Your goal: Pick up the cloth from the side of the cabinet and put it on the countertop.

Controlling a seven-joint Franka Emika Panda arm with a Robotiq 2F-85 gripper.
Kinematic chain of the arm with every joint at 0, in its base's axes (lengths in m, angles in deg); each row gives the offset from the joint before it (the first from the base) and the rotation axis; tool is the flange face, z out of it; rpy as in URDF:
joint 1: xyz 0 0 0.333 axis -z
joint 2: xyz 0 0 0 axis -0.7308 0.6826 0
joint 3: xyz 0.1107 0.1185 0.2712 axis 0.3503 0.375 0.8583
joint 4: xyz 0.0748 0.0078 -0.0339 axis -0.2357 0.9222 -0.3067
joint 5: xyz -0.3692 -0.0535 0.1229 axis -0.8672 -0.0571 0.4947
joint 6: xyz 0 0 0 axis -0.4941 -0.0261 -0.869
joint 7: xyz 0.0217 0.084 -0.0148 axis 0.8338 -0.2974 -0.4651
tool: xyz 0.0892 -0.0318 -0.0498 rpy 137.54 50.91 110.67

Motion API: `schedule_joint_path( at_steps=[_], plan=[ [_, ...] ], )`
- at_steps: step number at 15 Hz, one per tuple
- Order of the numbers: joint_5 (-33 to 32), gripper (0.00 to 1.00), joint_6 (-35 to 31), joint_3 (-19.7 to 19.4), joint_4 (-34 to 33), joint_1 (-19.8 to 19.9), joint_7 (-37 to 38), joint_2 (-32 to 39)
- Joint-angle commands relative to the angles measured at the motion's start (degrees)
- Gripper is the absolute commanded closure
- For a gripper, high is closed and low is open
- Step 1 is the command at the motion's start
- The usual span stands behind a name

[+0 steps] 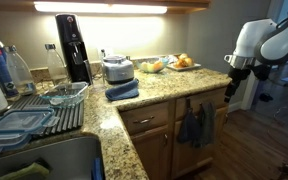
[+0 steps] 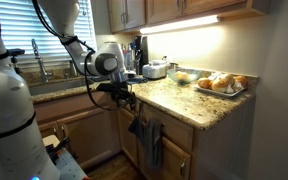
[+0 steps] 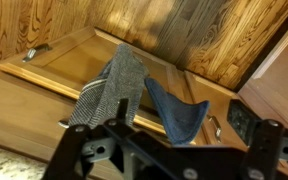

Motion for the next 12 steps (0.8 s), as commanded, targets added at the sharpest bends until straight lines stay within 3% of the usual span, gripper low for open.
schedule_joint_path(
  at_steps=[1, 8, 12],
  plan=[
    [-2.4, 0.00, -10.3, 0.8, -1.8, 0.2, 2.3, 9.3],
    [-5.0, 0.00, -26.3, -2.3, -6.2, -2.8, 0.5, 23.1],
    [-2.4, 0.00, -24.6, -0.4, -6.4, -1.6, -1.2, 23.4]
  ],
)
